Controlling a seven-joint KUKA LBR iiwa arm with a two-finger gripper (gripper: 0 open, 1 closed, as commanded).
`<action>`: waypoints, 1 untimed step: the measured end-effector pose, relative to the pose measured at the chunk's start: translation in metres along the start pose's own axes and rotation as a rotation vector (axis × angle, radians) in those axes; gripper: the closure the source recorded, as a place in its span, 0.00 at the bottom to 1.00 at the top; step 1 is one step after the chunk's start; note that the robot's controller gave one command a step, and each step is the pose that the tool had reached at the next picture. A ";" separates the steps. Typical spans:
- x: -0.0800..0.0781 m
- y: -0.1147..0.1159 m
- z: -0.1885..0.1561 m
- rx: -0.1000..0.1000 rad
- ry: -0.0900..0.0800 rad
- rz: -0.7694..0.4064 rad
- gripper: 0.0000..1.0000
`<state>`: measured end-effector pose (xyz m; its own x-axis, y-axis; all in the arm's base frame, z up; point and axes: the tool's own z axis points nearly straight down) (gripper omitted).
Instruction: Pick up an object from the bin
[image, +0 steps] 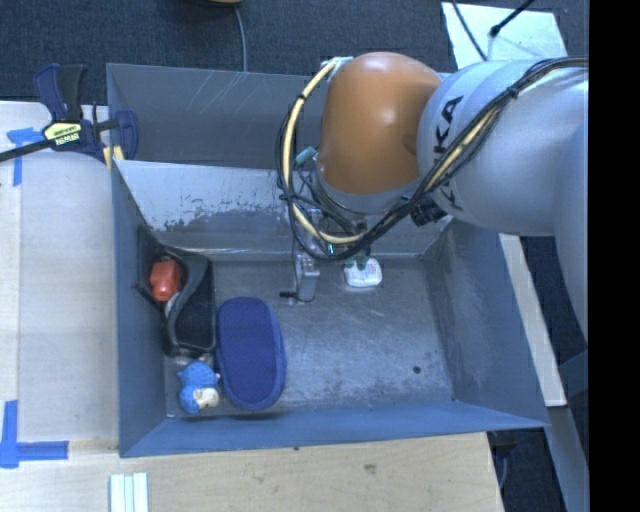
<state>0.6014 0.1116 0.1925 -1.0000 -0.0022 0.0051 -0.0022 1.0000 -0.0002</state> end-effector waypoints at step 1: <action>0.111 0.028 0.121 -0.002 -0.026 0.014 0.00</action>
Offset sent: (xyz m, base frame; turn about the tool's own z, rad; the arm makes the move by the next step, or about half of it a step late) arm -0.1157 0.0286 -0.1225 0.0116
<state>0.4901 0.1394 0.0719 -0.9997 0.0113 -0.0209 0.0113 0.9999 0.0023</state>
